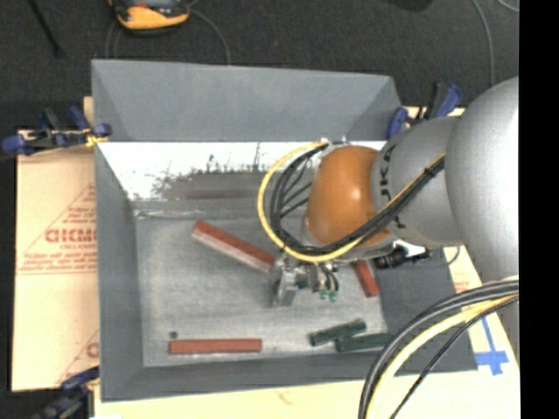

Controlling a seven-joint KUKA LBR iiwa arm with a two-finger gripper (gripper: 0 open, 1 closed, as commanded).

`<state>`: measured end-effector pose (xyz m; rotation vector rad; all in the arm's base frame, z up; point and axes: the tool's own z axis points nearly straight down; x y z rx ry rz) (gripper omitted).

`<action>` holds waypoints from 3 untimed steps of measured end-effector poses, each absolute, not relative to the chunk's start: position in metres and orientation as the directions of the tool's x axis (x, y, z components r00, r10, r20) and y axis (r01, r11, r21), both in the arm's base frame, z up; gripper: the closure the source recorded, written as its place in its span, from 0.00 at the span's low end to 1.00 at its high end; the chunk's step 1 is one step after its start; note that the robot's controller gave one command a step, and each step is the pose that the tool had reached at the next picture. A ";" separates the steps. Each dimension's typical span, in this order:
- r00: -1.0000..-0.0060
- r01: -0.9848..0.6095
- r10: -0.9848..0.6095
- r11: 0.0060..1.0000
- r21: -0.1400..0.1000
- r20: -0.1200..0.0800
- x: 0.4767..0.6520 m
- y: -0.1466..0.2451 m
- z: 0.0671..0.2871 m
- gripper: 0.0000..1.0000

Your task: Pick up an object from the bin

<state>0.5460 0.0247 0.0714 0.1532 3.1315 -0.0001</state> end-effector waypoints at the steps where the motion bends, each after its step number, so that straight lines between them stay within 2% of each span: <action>1: -1.000 0.031 0.031 1.000 0.000 0.000 0.589 -0.003 0.121 1.00; 2: -0.998 0.063 0.063 0.998 0.002 -0.004 0.567 0.052 0.162 0.00; 3: -0.998 0.063 0.063 0.998 0.001 -0.004 0.567 0.051 0.162 0.00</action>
Offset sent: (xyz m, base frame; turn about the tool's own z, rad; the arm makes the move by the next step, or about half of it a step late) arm 0.0200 0.0267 0.0898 -0.0332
